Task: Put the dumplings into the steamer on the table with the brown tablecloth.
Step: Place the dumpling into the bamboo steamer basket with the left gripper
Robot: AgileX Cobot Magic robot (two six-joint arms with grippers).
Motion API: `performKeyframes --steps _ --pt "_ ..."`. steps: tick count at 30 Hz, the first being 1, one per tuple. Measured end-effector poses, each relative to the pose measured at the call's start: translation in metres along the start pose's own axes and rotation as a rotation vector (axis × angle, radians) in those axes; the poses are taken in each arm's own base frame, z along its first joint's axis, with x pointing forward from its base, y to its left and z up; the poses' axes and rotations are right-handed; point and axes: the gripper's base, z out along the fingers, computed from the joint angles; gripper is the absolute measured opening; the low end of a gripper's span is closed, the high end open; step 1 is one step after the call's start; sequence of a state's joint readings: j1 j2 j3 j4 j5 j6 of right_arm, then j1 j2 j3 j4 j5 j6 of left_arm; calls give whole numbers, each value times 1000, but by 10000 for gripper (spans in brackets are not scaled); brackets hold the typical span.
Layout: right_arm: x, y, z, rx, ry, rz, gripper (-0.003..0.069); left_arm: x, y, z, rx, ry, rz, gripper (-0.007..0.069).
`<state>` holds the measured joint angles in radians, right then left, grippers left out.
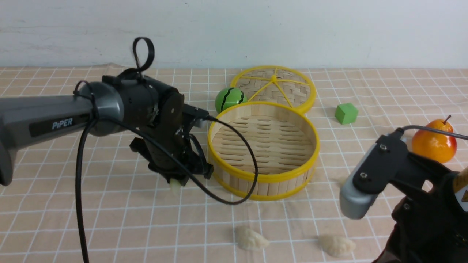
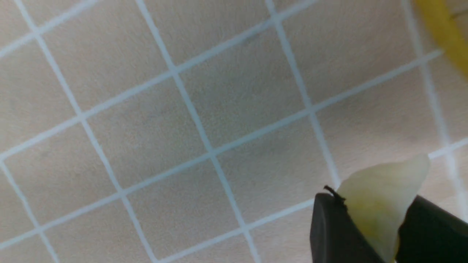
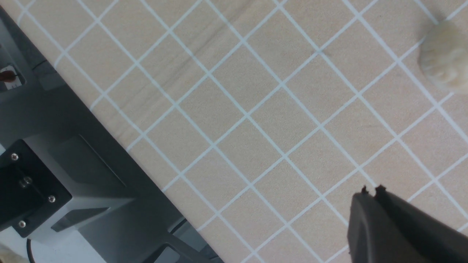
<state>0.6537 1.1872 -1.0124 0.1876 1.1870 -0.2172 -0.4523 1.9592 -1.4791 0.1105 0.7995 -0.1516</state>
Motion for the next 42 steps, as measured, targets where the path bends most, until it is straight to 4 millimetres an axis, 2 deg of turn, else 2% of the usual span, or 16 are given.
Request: performKeyframes --steps 5,7,9,12,17,18,20,22,27,31,32,33,34,37,39,42 --pt "9 4 -12 0 -12 6 13 -38 -34 -66 70 -212 -4 195" --pt "16 7 -24 6 -56 13 13 -50 -51 -78 110 -263 -8 195" --pt "20 8 -30 10 -83 14 13 -57 -61 -78 131 -280 -18 195" --pt "30 13 -45 15 -135 24 13 -74 -74 -62 156 -285 -72 195" --pt "47 18 -64 21 -217 51 16 -98 -100 -5 189 -249 -119 195" --pt "48 19 -65 21 -221 51 17 -100 -101 -6 193 -257 -119 195" --pt "52 20 -70 23 -242 51 19 -108 -115 12 204 -270 -112 195" --pt "53 21 -71 24 -250 49 21 -112 -121 17 213 -288 -116 195" --pt "54 21 -72 24 -251 49 22 -116 -122 40 194 -272 -165 200" --pt "54 21 -72 24 -251 49 26 -113 -120 53 163 -241 -163 306" --pt "54 21 -72 24 -251 49 28 -111 -119 54 153 -230 -163 377" --pt "54 21 -72 24 -251 49 29 -111 -119 54 153 -228 -162 377" --pt "54 20 -72 27 -251 48 30 -110 -119 55 146 -217 -161 437" --pt "54 19 -72 38 -249 46 32 -109 -116 44 133 -193 -161 531" --pt "54 18 -72 50 -248 44 35 -112 -113 22 134 -200 -164 563" --pt "55 16 -72 81 -243 38 36 -117 -106 -32 148 -264 -160 578"
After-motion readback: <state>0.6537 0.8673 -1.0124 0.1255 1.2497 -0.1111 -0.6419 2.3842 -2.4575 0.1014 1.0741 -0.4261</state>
